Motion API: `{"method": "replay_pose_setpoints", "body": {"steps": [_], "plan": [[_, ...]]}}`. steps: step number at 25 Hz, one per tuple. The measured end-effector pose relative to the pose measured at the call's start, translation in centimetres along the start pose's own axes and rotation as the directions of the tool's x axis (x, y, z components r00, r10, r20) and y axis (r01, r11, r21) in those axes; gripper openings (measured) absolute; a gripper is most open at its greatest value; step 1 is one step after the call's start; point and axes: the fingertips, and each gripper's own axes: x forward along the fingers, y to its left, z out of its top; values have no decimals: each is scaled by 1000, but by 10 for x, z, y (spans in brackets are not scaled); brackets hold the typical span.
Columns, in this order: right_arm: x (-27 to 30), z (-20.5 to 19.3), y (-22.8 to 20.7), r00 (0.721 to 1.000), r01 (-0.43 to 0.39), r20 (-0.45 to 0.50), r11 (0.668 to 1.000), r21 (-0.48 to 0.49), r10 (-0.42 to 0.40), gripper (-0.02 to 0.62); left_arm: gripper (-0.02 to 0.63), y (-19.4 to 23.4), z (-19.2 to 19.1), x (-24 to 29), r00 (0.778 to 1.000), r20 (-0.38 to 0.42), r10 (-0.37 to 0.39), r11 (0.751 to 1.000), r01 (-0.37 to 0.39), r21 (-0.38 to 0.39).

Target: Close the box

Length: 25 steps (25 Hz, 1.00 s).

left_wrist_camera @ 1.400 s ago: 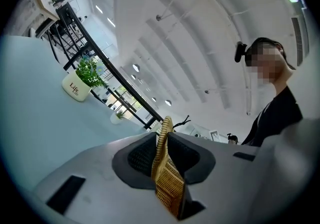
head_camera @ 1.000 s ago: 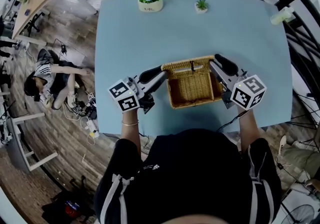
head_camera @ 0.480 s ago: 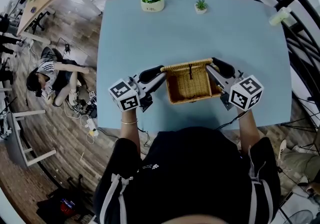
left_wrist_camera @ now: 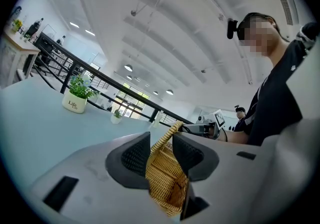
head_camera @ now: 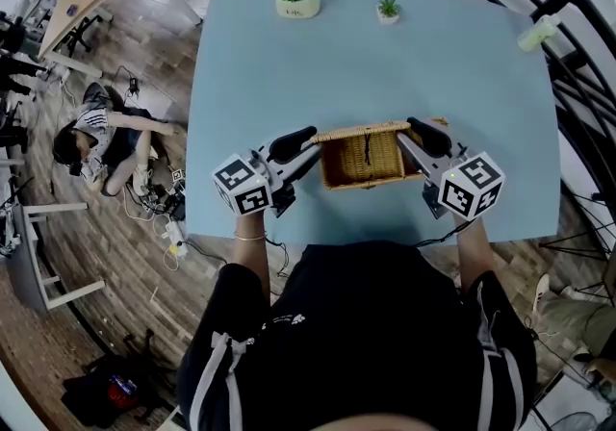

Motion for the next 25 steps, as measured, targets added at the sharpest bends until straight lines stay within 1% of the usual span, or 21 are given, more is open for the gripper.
{"method": "replay_pose_setpoints", "body": {"steps": [7,9,11,15,19,25], "plan": [[-7,-6,2,1000,-4,-1,1000,27,4,145,124,-5,-5,-3,999,-21,35,998,-34,49],[-8,-7,3,1000,-9,-3,1000,30,9,144,145,-7,-6,-3,999,-30,36,998,-34,61],[-8,-8,4,1000,-13,-7,999,29,13,144,158,-8,-7,-3,999,-30,43,998,-41,56],[-9,-13,5,1000,-17,-13,999,51,17,144,161,-8,-10,-6,997,-13,82,996,-82,30],[-11,-19,6,1000,-17,-24,998,62,18,146,166,-9,-15,-8,992,-16,122,992,-121,27],[-17,-27,11,999,-22,-35,996,84,25,146,170,-15,-23,-14,988,-12,154,988,-154,3]]}}
